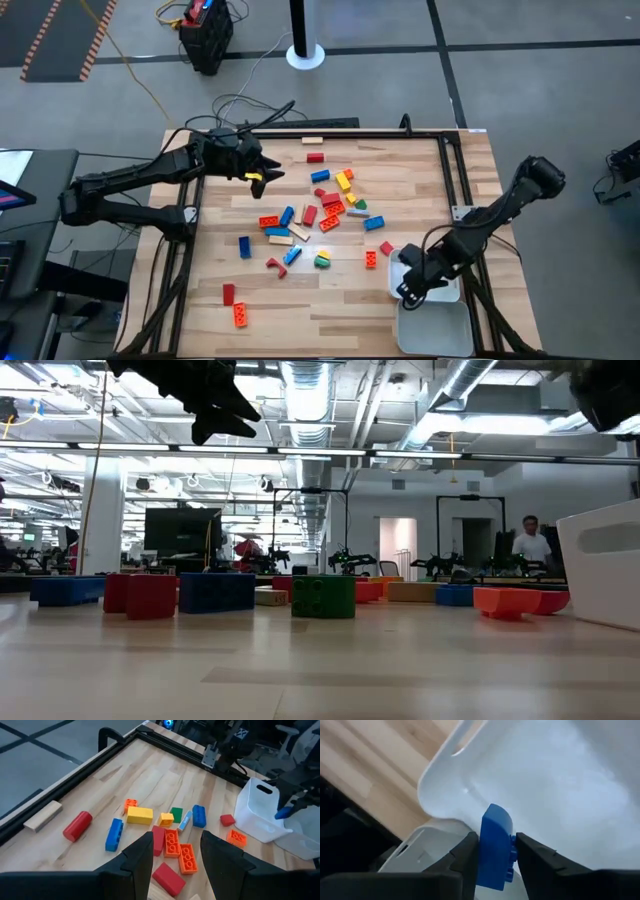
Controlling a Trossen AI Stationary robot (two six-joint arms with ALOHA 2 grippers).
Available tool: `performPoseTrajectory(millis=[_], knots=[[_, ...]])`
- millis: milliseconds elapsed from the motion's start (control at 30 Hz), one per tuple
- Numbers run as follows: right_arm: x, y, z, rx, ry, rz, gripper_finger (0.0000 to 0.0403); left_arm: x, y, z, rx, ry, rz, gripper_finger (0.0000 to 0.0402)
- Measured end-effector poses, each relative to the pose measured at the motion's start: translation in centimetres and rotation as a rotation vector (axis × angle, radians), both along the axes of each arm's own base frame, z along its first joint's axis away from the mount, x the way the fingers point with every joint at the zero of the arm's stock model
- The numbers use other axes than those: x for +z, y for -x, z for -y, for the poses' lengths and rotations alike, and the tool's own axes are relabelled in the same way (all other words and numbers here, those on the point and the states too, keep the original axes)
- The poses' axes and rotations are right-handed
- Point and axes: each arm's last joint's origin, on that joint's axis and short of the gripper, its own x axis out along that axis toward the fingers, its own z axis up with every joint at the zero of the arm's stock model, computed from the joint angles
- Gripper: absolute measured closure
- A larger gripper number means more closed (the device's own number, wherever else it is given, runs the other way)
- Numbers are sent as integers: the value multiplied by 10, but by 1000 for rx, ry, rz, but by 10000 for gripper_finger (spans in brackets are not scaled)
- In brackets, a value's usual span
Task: Sort blocks by size
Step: Put the small blue game piece into the white bin, then put the small red block into the white bin
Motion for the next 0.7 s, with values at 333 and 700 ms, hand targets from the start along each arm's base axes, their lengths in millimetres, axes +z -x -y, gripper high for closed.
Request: performPoseTrajectory(millis=[333,700], knots=[[28,-10,18,-106,-60,-23,157,-5,2,2,-35,21,-52,246],[47,-74,82,29,161,-24,153,-9,4,2,11,63,-93,246]])
